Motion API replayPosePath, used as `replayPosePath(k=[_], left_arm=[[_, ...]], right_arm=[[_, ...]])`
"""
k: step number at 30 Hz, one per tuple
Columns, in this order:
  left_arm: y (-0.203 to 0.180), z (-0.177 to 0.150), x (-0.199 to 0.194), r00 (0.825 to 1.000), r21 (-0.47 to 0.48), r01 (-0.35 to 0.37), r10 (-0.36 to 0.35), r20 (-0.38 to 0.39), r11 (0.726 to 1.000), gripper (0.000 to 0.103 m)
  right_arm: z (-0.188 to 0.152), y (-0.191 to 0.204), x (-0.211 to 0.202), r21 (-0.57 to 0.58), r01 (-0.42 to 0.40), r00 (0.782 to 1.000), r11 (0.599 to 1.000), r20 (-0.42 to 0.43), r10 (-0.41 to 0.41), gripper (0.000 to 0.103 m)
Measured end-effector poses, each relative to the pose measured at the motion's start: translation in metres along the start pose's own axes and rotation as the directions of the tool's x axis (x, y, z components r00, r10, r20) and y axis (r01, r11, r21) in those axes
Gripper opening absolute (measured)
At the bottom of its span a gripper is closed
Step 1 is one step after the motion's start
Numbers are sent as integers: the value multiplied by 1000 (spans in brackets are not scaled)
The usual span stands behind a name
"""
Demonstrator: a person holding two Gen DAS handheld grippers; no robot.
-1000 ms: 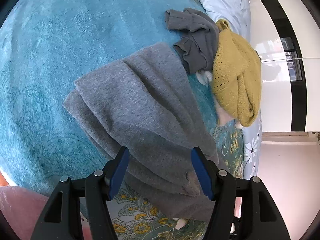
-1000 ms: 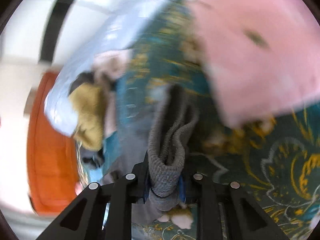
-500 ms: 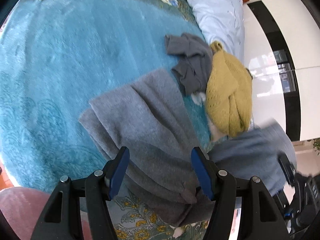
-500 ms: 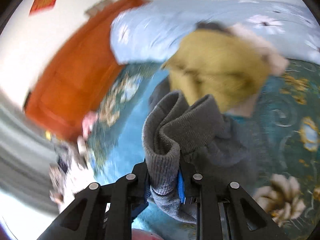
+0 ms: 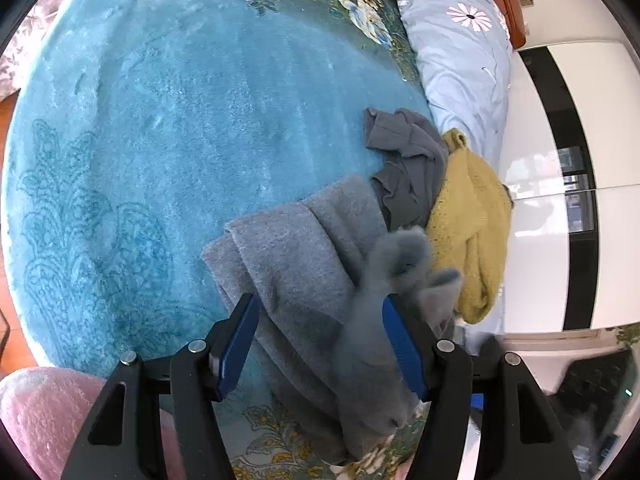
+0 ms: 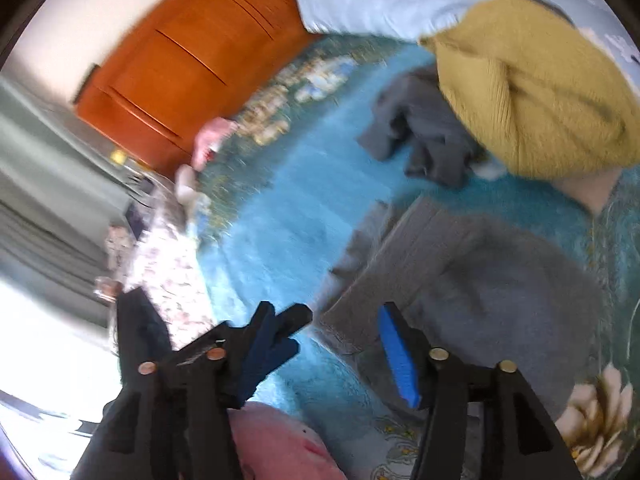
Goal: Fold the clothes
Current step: 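Lay the cuff across the sweatshirt body with the right gripper and open it, then grasp the knit cuff with the left gripper while the right gripper grips the sweatshirt body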
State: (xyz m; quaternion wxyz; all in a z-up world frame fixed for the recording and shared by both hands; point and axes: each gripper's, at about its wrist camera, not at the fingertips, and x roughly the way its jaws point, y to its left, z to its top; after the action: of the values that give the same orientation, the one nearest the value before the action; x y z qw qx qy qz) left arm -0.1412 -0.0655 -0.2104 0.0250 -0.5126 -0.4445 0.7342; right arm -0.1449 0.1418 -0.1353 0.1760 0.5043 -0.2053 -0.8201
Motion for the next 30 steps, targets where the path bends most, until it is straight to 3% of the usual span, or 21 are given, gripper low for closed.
replayPosePath(k=[2,6,9,11,18,23,25,29,30], left_arm=[[-1,0,0,1000,1,-1,1,2,1000,65],[-4,0,1,999,14,35,-35,-6,999,66],[-14,-5,15,994,74,62,-55,-93,995,70],[-23,-9,25,991,122,42,-26,-134,992,70],[-38,-12,48,987,206,-55,85,-136,977,68],[-56,-20,58,975,335,-144,191,-111,931,42],[-64,-24,58,976,384,-151,199,-89,911,22],[-72,-30,44,988,424,-110,145,-52,899,17],[-69,-28,33,996,401,-61,81,-34,914,16]], right_arm=[[0,-6,-22,-9,-17,998,1000,54,17,62],[-15,-46,-46,114,4,995,993,99,-15,64],[-41,-93,-55,253,16,996,967,78,-37,64],[-60,-120,-57,335,23,998,942,55,-44,64],[-88,-169,-52,485,20,1000,874,5,-26,64],[-79,-170,-49,487,-11,1000,873,18,3,64],[-77,-169,-49,485,-15,1000,874,15,9,64],[-84,-169,-47,486,-17,1000,874,1,19,64],[-85,-170,-48,490,-17,1000,872,2,18,64]])
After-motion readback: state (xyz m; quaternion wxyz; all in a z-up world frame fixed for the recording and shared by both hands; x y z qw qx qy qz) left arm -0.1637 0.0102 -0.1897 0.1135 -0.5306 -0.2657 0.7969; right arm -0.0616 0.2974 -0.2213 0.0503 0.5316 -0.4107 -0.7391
